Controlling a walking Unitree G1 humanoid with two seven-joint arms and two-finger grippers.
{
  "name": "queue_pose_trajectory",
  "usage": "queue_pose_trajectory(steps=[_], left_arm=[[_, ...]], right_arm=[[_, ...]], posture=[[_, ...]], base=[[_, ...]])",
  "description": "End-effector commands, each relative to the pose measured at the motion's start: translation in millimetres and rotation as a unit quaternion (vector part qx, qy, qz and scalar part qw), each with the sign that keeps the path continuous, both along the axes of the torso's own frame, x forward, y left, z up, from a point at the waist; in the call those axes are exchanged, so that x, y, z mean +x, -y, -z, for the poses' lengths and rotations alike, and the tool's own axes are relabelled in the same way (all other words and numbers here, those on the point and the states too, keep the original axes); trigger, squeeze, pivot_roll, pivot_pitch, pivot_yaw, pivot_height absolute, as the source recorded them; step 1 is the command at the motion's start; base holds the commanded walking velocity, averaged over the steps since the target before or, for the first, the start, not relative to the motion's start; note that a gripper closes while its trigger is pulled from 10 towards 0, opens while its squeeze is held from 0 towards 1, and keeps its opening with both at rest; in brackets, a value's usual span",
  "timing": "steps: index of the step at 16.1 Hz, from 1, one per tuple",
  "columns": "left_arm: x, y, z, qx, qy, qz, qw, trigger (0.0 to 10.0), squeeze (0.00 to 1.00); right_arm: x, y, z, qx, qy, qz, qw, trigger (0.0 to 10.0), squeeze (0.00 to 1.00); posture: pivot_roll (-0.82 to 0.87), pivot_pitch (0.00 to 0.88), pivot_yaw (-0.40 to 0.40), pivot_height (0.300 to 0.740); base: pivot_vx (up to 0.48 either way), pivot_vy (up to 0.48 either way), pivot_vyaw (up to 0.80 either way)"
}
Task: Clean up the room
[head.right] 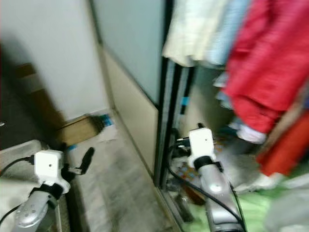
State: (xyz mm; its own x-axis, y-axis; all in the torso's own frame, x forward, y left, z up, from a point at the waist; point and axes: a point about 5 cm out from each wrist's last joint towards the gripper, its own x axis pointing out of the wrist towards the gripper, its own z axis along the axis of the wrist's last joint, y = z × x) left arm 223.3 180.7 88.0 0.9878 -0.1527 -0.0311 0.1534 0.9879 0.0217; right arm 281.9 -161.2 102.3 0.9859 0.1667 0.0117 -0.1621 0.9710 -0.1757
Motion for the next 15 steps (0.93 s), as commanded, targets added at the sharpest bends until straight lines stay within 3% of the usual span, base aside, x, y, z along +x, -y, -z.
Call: queue_pose_trajectory(steps=[1,7,10,15], left_arm=[[4.2,-3.8,-3,0.01,0.008,-0.01,1.0,10.0,0.0],[11.0,0.5,0,0.007,0.009,-0.012,1.0,10.0,0.0],[11.0,11.6,1,0.006,0.014,0.001,1.0,10.0,0.0],[14.7,11.5,0,0.002,0.015,-0.005,1.0,10.0,0.0]], right_arm=[[5.2,-4.0,-6,0.0,0.009,-0.009,1.0,10.0,0.0],[3.5,-3.7,-3,-0.004,0.009,-0.009,1.0,10.0,0.0],[5.5,-1.9,-5,-0.002,0.011,-0.002,1.0,10.0,0.0],[6.9,-1.4,-5,-0.007,0.013,0.004,1.0,10.0,0.0]], posture=[[0.0,0.005,-0.057,0.74],[-0.04,0.0,-0.029,0.74],[-0.04,0.004,-0.032,0.74],[-0.03,0.01,-0.034,0.74]], base=[[0.0,0.0,0.8],[0.0,0.0,0.8],[0.0,0.0,0.8],[0.0,0.0,0.8]])
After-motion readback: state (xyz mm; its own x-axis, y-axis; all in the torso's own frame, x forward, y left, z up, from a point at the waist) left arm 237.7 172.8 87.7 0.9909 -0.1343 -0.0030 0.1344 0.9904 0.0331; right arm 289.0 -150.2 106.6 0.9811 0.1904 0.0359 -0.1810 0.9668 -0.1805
